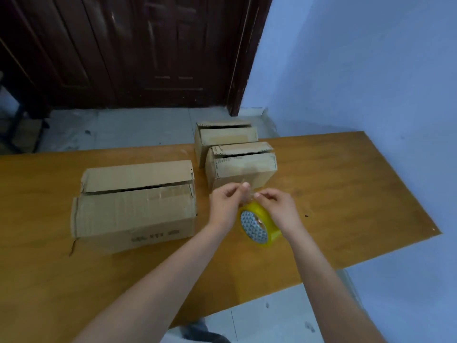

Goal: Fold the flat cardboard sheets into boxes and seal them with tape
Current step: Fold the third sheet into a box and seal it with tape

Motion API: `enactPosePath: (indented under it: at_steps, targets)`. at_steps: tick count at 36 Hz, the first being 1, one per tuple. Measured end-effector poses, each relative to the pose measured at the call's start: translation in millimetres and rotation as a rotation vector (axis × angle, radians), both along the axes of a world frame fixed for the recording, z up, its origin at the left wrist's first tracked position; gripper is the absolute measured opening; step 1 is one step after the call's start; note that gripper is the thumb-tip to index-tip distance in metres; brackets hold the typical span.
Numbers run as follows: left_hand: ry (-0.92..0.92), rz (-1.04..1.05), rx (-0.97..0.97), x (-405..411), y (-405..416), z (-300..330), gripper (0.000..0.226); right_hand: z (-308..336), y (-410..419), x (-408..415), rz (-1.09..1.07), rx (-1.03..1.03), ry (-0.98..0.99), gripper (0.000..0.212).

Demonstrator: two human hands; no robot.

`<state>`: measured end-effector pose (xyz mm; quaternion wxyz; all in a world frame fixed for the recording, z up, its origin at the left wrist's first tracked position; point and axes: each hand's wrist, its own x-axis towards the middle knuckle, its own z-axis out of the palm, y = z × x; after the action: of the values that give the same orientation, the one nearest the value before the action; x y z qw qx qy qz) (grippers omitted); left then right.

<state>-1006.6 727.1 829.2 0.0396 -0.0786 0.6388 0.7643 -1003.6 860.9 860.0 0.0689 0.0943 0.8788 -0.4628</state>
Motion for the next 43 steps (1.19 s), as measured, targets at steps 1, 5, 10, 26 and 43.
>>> enactPosePath:
  at_steps: [1,5,10,26,43]
  targets:
    - [0.075,0.019,-0.050,-4.1,-1.8,13.6,0.021,12.8,-0.4,-1.8,-0.003,0.001,0.053,0.011]
    - [0.246,0.188,-0.137,-22.1,-17.4,73.7,0.023,69.4,-4.4,-10.8,-0.004,-0.164,0.160,0.054]
    - [0.071,0.390,0.131,-37.2,-62.1,130.2,0.020,129.3,-33.2,-8.5,0.176,-0.476,0.299,0.033]
    - [0.244,0.776,0.102,-5.5,-191.0,152.7,0.018,151.4,-214.9,-18.7,0.148,-0.622,0.380,0.081]
    - [0.439,0.610,-0.163,7.1,-229.6,142.5,0.017,85.5,-229.5,-57.8,0.180,-0.564,0.013,0.063]
